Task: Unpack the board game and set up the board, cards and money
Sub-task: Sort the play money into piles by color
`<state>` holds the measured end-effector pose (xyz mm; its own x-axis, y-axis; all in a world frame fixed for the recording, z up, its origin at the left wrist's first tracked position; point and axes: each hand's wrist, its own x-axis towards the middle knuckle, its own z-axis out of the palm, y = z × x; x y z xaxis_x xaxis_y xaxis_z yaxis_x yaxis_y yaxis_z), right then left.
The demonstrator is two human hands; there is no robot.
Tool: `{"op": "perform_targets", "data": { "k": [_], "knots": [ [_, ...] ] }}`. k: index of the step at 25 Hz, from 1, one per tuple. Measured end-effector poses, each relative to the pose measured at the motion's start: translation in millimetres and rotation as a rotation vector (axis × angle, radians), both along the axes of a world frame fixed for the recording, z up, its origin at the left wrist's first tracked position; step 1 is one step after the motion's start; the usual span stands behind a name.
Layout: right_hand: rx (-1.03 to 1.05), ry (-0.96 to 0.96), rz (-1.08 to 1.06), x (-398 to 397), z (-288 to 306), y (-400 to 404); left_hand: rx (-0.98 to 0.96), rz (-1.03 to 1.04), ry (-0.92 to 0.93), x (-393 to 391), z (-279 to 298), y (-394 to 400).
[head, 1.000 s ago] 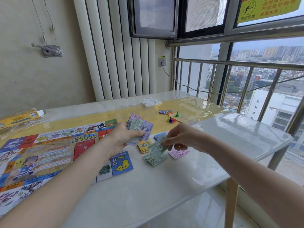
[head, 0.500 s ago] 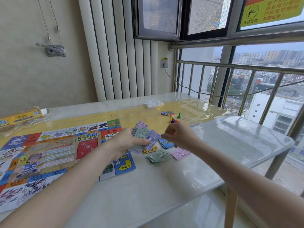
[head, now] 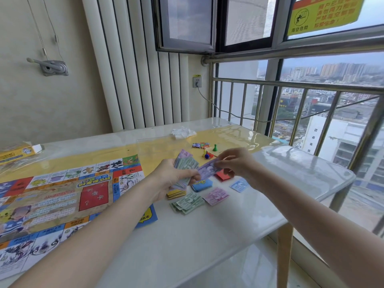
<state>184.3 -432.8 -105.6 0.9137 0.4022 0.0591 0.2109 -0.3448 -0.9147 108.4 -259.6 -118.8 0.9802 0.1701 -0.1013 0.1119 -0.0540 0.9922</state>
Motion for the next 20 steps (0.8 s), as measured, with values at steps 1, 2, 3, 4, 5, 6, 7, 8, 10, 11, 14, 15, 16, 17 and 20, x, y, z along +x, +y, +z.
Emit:
{"op": "perform_targets", "data": {
  "k": [1,2,3,4,5,6,7,8,10,11,14,15,16,17,20],
  "knots": [
    [0.026,0.029,-0.046,6,-1,-7,-0.035,0.013,-0.009,3,0,-3],
    [0.023,0.053,-0.077,10,-3,-15,-0.065,0.018,-0.013,6,0,-7],
    [-0.002,0.070,-0.094,14,-5,-22,-0.086,0.014,-0.007,8,0,-12],
    [-0.032,0.081,-0.103,18,-7,-29,-0.111,0.008,0.005,10,1,-17],
    [-0.054,0.087,-0.110,20,-10,-34,-0.146,0.005,0.021,13,1,-23],
    [-0.067,0.091,-0.118,22,-12,-39,-0.194,0.005,0.043,16,2,-28],
    [-0.064,0.095,-0.125,23,-14,-41,-0.256,0.007,0.076,18,3,-33],
    [-0.046,0.102,-0.126,24,-16,-44,-0.321,0.003,0.114,21,4,-37],
    [-0.007,0.107,-0.116,28,-18,-47,-0.427,-0.040,0.161,26,7,-41],
    [-0.015,0.094,-0.117,30,-19,-47,-0.464,-0.056,0.167,28,9,-43],
    [-0.260,-0.042,-0.186,36,-24,-47,-0.525,-0.055,0.158,33,11,-46],
    [-0.346,-0.079,-0.213,36,-27,-47,-0.537,-0.041,0.147,34,11,-47],
    [-0.390,-0.101,-0.229,36,-30,-46,-0.544,-0.035,0.136,35,11,-49],
    [-0.405,-0.119,-0.239,35,-33,-45,-0.540,-0.038,0.129,36,10,-50],
    [-0.414,-0.150,-0.246,30,-35,-40,-0.489,-0.064,0.122,35,9,-51]
  ]
}}
